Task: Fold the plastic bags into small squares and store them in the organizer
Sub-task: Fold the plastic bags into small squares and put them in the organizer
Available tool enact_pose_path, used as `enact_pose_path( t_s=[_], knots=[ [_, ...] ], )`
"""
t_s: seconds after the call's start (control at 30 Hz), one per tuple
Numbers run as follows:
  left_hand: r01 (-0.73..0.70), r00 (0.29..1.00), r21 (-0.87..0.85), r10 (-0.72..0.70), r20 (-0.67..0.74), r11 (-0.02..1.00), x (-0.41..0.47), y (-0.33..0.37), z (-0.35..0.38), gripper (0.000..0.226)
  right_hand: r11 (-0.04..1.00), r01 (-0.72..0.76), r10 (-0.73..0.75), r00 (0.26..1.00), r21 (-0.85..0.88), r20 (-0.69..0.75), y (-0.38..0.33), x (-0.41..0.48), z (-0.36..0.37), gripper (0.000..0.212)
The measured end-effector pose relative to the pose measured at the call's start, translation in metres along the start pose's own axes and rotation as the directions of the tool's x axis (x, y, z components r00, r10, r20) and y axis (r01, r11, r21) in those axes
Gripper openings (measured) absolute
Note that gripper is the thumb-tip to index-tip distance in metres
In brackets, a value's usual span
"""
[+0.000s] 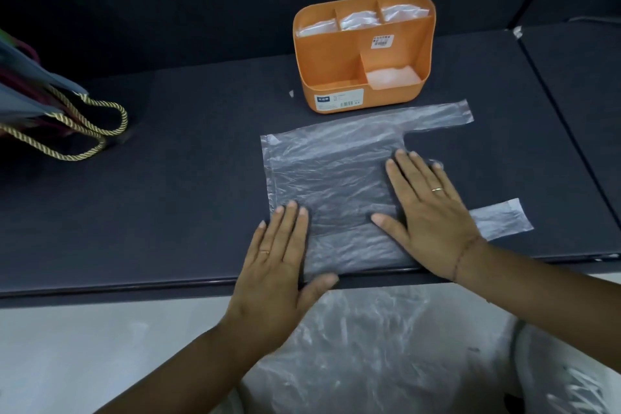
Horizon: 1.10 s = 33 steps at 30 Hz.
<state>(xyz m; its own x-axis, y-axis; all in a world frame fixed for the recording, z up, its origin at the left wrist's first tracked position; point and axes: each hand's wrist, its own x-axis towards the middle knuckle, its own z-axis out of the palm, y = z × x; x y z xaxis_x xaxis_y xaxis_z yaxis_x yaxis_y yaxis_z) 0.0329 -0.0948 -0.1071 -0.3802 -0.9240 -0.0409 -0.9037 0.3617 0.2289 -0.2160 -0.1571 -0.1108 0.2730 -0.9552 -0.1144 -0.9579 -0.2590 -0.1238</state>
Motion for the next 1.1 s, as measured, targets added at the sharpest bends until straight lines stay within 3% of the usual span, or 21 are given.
enact_pose_path(
  t_s=[0.13, 0.27, 0.37, 0.63, 0.73, 0.8, 0.87, 0.93, 1.03, 1.1],
  knots=[
    [0.132, 0.989, -0.062, -0.135, -0.051, 0.989, 0.052, -0.008, -0.021, 0.086, 0.991, 0.098, -0.095, 0.995, 0.092, -0.038, -0.023, 0.027, -0.021, 0.088],
    [0.217, 0.974, 0.032, -0.219, 0.063, 0.976, 0.105, -0.023, -0.021, 0.096, 0.982, 0.173, -0.174, 0.985, 0.078, 0.008, -0.043, 0.074, -0.018, 0.075],
    [0.24, 0.955, 0.111, -0.255, 0.153, 0.964, 0.114, -0.033, -0.017, 0.098, 0.994, 0.106, -0.108, 0.992, 0.033, 0.059, -0.031, 0.086, -0.009, 0.073],
    [0.195, 0.966, 0.169, -0.219, 0.136, 0.966, 0.11, -0.052, -0.018, 0.096, 0.977, -0.206, 0.209, 0.977, -0.051, 0.053, 0.053, 0.058, -0.02, 0.084],
    [0.2, 0.962, 0.18, -0.228, 0.151, 0.963, 0.11, -0.054, -0.018, 0.096, 0.947, -0.32, 0.32, 0.947, -0.03, 0.03, 0.083, 0.055, -0.019, 0.088],
    [0.202, 0.965, 0.169, -0.226, 0.136, 0.965, 0.109, -0.054, -0.019, 0.098, 0.936, -0.343, 0.343, 0.939, 0.074, 0.008, 0.091, 0.05, -0.02, 0.09],
    [0.15, 0.984, 0.131, -0.161, 0.077, 0.98, 0.101, -0.048, -0.023, 0.097, 0.933, -0.273, 0.295, 0.953, 0.234, -0.066, 0.084, 0.039, -0.027, 0.086],
    [0.007, 1.0, 0.06, -0.008, 0.021, 0.998, 0.083, -0.033, -0.025, 0.092, 0.939, -0.094, 0.159, 0.972, 0.331, -0.173, 0.062, 0.02, -0.034, 0.083],
    [-0.22, 0.975, -0.018, 0.221, 0.018, 0.975, 0.041, -0.007, -0.015, 0.091, 0.934, 0.176, -0.124, 0.976, 0.312, -0.179, 0.023, -0.018, -0.023, 0.081],
    [-0.264, 0.964, 0.018, 0.262, 0.053, 0.964, 0.016, -0.004, -0.003, 0.091, 0.935, 0.257, -0.242, 0.966, 0.244, -0.092, 0.009, -0.037, -0.006, 0.082]
  ],
)
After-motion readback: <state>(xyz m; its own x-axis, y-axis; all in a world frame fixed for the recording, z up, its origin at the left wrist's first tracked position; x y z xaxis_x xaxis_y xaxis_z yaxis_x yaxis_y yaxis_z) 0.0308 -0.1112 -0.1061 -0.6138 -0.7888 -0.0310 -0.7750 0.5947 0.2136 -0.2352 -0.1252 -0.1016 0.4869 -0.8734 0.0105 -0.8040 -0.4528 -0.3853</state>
